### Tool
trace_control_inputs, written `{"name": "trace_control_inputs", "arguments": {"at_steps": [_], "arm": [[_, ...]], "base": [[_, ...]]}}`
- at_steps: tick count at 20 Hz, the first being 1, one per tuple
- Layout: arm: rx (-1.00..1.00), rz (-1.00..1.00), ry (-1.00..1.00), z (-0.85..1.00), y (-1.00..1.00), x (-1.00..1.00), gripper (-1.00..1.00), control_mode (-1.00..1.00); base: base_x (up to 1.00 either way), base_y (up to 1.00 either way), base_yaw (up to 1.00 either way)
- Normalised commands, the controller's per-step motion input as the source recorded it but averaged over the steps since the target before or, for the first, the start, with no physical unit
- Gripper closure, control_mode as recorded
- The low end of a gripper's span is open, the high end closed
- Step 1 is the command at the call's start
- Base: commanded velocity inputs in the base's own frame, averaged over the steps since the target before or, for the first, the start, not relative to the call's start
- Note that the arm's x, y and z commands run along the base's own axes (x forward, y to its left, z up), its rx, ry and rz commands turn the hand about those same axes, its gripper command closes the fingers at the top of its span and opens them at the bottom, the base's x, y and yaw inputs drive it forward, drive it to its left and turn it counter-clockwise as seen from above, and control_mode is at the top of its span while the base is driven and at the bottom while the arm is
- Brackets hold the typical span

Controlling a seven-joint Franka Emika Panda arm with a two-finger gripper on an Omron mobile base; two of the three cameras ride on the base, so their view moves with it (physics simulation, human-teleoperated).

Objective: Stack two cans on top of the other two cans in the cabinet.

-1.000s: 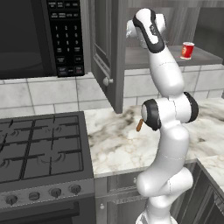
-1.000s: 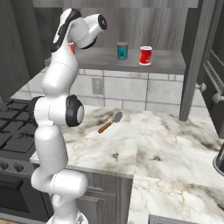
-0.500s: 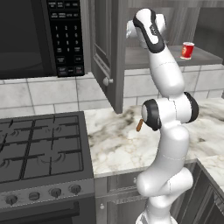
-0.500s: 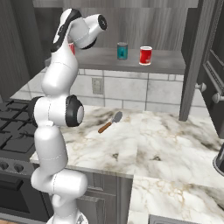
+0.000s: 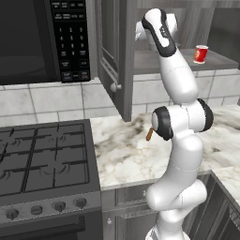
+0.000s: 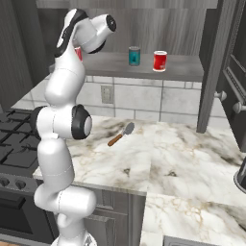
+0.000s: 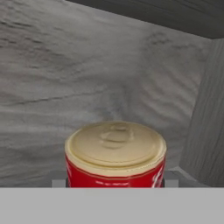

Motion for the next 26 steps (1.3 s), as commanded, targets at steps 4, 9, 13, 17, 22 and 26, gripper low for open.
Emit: {"name": "trace_control_inputs", "arguments": {"at_steps": [4, 9, 13, 17, 22, 26], "arm": [[-0.03, 0.0, 0.0, -0.07, 0.0, 0.0, 1.0, -1.0], [0.0, 0.0, 0.0, -0.07, 0.0, 0.02, -1.0, -1.0], [0.0, 0.0, 0.0, -0.07, 0.0, 0.01, -1.0, -1.0], [0.0, 0.0, 0.0, -0.05, 0.0, 0.01, -1.0, -1.0], [0.0, 0.0, 0.0, -0.02, 0.0, 0.02, -1.0, -1.0], [0.0, 0.0, 0.0, 0.0, -0.02, 0.0, -1.0, -1.0]], "base": [[0.0, 0.0, 0.0], [0.0, 0.0, 0.0], [0.0, 0.0, 0.0], [0.0, 0.0, 0.0], [0.0, 0.0, 0.0], [0.0, 0.0, 0.0]]}}
